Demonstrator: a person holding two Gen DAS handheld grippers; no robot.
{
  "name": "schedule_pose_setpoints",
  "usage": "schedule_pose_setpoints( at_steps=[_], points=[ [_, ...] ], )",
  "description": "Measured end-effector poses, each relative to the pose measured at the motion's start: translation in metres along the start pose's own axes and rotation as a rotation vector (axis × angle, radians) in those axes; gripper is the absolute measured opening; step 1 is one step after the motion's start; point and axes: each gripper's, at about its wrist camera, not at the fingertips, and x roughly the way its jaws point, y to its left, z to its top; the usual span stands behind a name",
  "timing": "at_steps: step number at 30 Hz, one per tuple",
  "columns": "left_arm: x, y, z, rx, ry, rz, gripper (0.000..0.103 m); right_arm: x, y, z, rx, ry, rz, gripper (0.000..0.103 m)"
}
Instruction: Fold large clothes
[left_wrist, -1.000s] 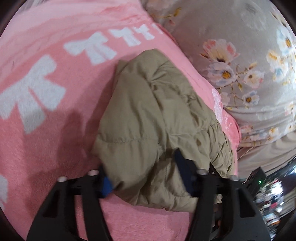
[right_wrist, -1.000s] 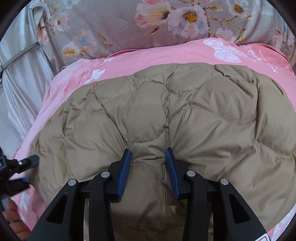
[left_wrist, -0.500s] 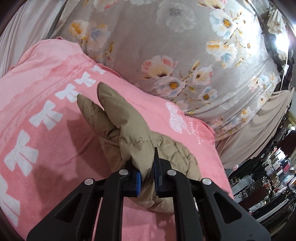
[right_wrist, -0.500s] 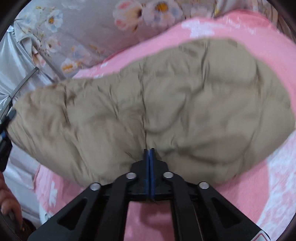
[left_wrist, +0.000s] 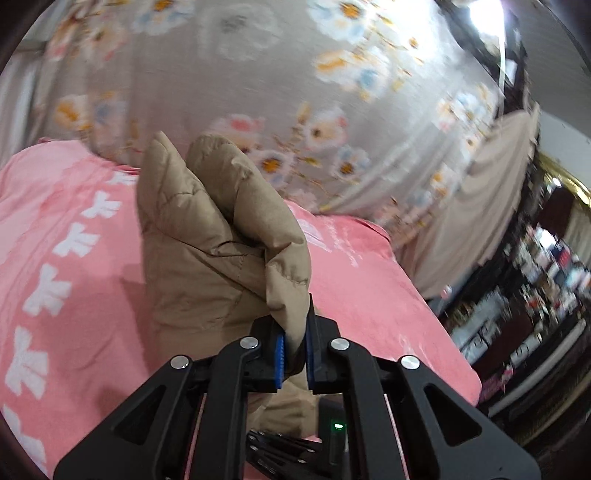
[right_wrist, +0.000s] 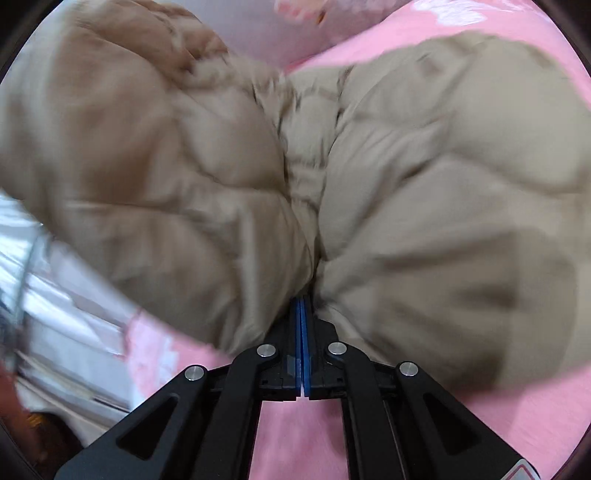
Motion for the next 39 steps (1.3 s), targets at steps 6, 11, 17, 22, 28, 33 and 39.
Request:
schedule_pose_setpoints(
  at_steps=[6,11,17,22,28,33,39],
  points=[
    [0.076,-0.059,-0.021,0.078,0.139,-0.116,0.007,-0.111,-0.055,-0.007,0.045,-0.155,-0.213,0.007],
    [0.150,-0.082,-0.068,0.057,0.320,-0.163,0.007,-0.162,-0.081,-0.017,0.058,-0.243,-0.400,0.008],
    [0.204,-0.080,-0.120,0.025,0.456,-0.160,0.009,-0.175,-0.081,-0.011,0.035,-0.284,-0.475,0.009],
    [0.190,-0.074,-0.114,-0.044,0.449,-0.236,0.033,-0.186,-0.084,0.004,0.038,-0.306,-0.468,0.010],
    [0.099,-0.074,-0.064,-0.015,0.242,-0.313,0.085,-0.209,-0.052,0.046,-0.010,-0.377,-0.404,0.048],
    [0.055,-0.052,-0.010,0.072,0.031,0.048,0.085,-0.207,-0.012,0.096,-0.095,-0.431,-0.340,0.058],
    [0.066,0.005,0.033,0.019,0.022,0.305,0.085,-0.168,-0.004,0.170,0.001,-0.401,-0.324,0.058]
  ],
)
